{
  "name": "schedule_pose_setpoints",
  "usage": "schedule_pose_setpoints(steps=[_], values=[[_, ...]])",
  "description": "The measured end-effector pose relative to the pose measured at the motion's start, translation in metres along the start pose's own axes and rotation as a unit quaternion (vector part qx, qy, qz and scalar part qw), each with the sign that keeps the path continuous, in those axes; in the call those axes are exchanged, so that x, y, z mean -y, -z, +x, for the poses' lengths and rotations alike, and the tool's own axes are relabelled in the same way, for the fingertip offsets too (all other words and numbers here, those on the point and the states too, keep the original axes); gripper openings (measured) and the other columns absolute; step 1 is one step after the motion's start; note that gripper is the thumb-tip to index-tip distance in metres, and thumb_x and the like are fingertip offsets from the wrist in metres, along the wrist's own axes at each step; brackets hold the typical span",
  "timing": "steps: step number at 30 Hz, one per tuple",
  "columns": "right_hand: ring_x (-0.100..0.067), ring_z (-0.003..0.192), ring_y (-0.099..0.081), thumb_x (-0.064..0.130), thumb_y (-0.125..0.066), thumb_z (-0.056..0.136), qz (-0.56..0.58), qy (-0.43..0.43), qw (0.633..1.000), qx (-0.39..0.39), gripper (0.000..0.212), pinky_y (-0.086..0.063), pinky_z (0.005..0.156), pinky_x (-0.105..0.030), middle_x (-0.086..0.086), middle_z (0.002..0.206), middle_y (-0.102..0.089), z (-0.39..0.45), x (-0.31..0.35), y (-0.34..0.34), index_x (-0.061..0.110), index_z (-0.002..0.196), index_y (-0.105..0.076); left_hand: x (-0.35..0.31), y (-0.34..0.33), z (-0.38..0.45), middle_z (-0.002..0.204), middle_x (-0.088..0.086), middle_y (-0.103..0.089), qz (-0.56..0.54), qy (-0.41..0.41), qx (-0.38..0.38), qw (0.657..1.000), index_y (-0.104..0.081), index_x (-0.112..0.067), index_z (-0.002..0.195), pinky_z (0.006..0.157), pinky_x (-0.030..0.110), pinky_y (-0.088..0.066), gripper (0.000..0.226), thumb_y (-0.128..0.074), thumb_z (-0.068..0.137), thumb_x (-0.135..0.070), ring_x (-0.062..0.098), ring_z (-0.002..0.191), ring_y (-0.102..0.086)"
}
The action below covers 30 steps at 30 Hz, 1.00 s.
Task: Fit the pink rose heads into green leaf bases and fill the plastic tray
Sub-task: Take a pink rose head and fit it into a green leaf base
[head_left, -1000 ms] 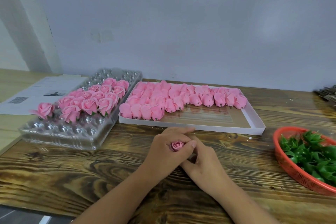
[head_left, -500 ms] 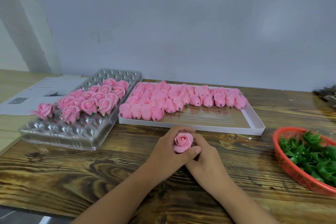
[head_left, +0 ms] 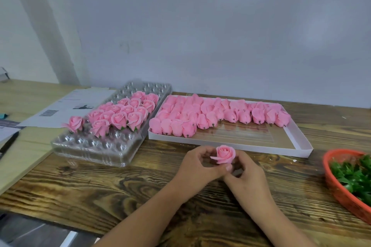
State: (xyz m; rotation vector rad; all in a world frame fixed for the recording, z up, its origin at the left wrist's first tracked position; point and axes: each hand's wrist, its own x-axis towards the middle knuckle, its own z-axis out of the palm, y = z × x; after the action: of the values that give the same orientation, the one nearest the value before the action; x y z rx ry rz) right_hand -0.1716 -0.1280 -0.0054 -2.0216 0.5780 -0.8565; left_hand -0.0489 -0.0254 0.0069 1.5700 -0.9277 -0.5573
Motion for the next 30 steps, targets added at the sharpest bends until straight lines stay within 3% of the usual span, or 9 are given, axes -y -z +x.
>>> schedule_pose_setpoints(steps=[6, 11, 16, 21, 30], values=[[-0.001, 0.056, -0.051, 0.016, -0.081, 0.073, 0.013, -0.012, 1.000, 0.007, 0.029, -0.040, 0.053, -0.011, 0.016, 0.069, -0.063, 0.001, 0.002, -0.002, 0.038, 0.083, -0.064, 0.004, 0.000, 0.001, 0.104, -0.010, -0.078, -0.017, -0.007, -0.010, 1.000, -0.077, -0.034, 0.105, 0.090, 0.026, -0.057, 0.033, -0.085, 0.073, -0.034, 0.009, 0.100, -0.073], [-0.001, 0.064, -0.056, 0.023, -0.081, 0.076, 0.012, -0.025, 0.999, 0.030, 0.033, -0.042, 0.056, -0.009, 0.017, 0.081, -0.065, 0.000, 0.007, -0.002, 0.043, 0.093, -0.062, 0.004, 0.001, 0.002, 0.105, -0.014, -0.078, -0.003, -0.021, -0.014, 1.000, -0.075, -0.039, 0.111, 0.086, 0.020, -0.056, 0.036, -0.083, 0.076, -0.036, 0.007, 0.102, -0.073], [0.001, 0.074, -0.060, 0.028, -0.080, 0.076, 0.007, -0.029, 0.999, 0.031, 0.036, -0.045, 0.062, -0.009, 0.026, 0.087, -0.065, 0.000, 0.007, -0.001, 0.045, 0.100, -0.059, 0.006, 0.002, 0.003, 0.108, -0.016, -0.077, 0.014, -0.033, -0.019, 0.999, -0.076, -0.033, 0.114, 0.096, 0.037, -0.058, 0.042, -0.083, 0.073, -0.041, 0.007, 0.104, -0.072], [0.004, 0.080, -0.062, 0.025, -0.079, 0.077, 0.008, -0.024, 0.999, 0.033, 0.038, -0.044, 0.065, -0.006, 0.030, 0.090, -0.066, -0.001, 0.008, 0.000, 0.046, 0.103, -0.059, 0.004, 0.002, 0.002, 0.108, -0.017, -0.076, 0.025, -0.036, -0.014, 0.999, -0.076, -0.032, 0.115, 0.096, 0.038, -0.058, 0.048, -0.081, 0.071, -0.049, 0.008, 0.105, -0.070], [0.002, 0.079, -0.062, 0.026, -0.079, 0.077, 0.004, -0.030, 0.999, 0.037, 0.038, -0.047, 0.067, -0.010, 0.030, 0.089, -0.065, 0.000, 0.009, 0.000, 0.045, 0.103, -0.059, 0.005, 0.002, 0.002, 0.106, -0.015, -0.077, 0.020, -0.033, -0.020, 0.999, -0.075, -0.029, 0.116, 0.090, 0.027, -0.059, 0.036, -0.084, 0.080, -0.027, 0.007, 0.101, -0.072]])
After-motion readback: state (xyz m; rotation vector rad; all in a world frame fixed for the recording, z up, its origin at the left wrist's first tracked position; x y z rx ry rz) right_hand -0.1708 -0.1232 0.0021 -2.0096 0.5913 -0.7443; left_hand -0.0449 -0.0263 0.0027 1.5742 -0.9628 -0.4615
